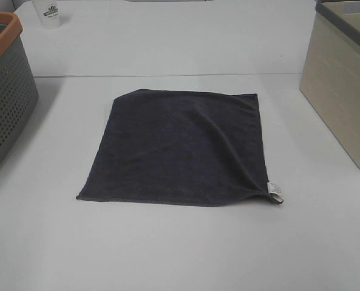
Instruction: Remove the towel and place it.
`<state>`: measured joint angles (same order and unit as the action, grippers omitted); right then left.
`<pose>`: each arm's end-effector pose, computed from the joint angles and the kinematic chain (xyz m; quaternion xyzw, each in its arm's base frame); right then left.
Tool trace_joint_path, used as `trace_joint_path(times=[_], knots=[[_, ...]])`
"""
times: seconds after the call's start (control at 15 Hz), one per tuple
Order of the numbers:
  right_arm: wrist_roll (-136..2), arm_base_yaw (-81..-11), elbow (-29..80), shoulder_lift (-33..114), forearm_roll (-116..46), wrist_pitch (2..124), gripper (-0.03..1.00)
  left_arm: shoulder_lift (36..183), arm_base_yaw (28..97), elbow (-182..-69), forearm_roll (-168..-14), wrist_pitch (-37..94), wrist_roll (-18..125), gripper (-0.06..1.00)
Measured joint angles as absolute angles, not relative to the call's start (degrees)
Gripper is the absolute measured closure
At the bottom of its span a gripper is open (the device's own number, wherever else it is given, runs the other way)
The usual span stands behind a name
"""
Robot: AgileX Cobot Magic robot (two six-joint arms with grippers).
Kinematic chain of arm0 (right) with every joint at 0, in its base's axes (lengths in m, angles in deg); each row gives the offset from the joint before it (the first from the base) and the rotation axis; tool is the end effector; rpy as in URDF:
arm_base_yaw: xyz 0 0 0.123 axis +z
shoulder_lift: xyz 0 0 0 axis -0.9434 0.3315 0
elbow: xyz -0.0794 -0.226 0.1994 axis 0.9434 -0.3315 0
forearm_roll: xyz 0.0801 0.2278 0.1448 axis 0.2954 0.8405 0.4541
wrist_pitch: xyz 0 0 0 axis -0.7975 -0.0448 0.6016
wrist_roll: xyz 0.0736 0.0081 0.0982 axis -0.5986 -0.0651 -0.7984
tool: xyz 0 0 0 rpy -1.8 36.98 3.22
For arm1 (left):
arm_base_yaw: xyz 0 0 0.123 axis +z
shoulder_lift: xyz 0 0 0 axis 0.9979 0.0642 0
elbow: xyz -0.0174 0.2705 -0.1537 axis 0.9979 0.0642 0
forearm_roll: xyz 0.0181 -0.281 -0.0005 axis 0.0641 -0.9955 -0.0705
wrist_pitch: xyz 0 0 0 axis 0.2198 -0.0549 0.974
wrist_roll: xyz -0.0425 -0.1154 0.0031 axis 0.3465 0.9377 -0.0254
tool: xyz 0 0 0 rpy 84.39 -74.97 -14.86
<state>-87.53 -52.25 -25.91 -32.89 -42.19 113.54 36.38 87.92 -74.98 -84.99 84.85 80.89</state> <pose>0.0218 0.0078 0.2794 -0.1536 0.8340 0.0759 0.5245 0.0216 -0.0132 0.2825 0.0437 0.8438 -0.0242 0.5343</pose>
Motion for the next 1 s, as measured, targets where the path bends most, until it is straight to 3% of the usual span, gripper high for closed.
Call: trace_joint_path(times=[0.47, 1.0], knots=[[-87.53, -53.16, -25.91, -32.89, -42.07, 113.54, 0.18, 36.38, 87.92, -74.98, -84.99, 84.85, 80.89, 0.13], [-87.53, -67.26, -25.91, -32.89, -41.79, 113.54, 0.18, 36.38, 87.92, -74.98, -84.99, 84.85, 80.89, 0.13]])
